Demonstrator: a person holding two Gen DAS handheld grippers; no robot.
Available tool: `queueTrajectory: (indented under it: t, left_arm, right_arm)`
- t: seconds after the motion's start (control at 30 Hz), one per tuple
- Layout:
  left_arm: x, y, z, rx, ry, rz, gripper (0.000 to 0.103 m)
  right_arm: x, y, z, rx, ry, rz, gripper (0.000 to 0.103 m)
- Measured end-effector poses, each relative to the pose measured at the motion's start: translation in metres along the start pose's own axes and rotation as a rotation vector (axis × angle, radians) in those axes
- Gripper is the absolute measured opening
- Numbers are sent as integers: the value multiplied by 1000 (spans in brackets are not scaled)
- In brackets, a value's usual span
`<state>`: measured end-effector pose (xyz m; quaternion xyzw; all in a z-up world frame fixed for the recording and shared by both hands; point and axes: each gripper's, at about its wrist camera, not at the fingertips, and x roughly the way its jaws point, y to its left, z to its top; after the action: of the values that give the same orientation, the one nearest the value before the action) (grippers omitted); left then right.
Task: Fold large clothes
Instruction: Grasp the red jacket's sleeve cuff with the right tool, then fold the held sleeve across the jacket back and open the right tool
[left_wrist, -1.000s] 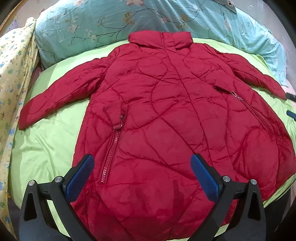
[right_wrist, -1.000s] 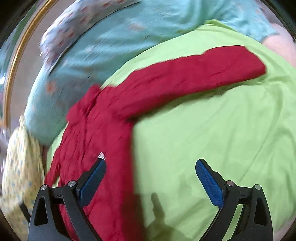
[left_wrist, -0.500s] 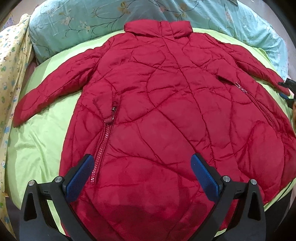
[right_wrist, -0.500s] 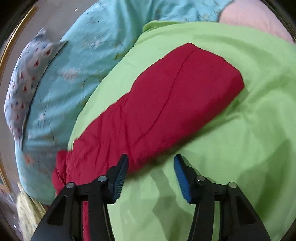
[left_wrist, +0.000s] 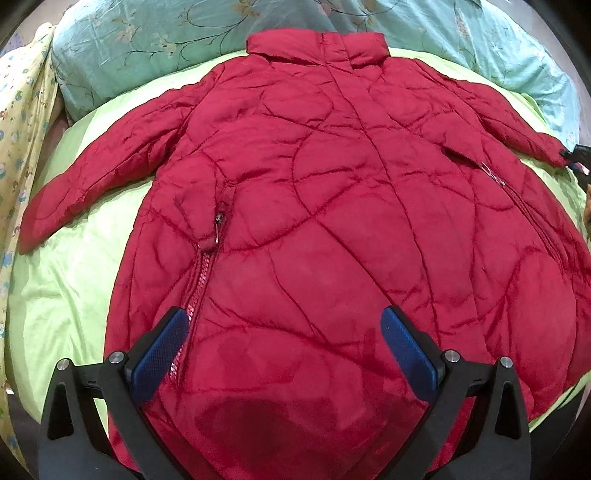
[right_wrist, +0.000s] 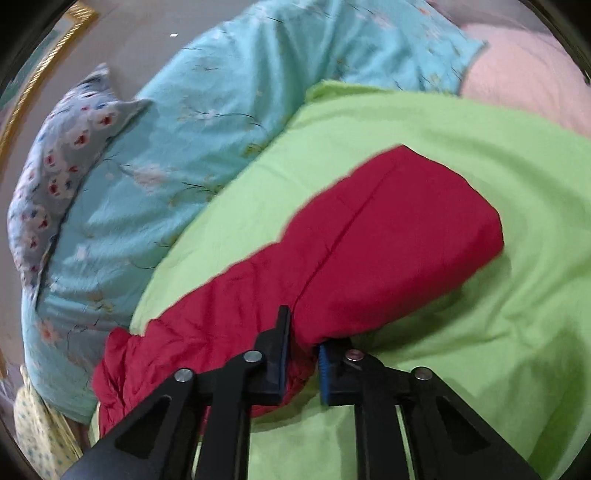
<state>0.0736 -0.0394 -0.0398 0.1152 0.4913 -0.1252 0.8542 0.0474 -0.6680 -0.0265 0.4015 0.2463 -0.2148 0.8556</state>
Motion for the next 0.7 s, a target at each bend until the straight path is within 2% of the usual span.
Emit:
queueTrajectory:
  t: [0.17,0.37,0.53,0.7]
  left_arm:
    - [0,8,5,-26,-18,-13,103]
    - [-1,17,3,-47,-16,-23,103]
    - [-2,30,-1,-74,-15,-20,103]
    - [-2,43,-4,-105,-12,-25,103]
  right_arm:
    - [-15,47,-5,-142,-24,61,10]
    - [-24,119,-25,-298,4,181,10]
    - [-19,182,-58,-425,76,278,10]
    - [2,232,-95,-478,185,340,9]
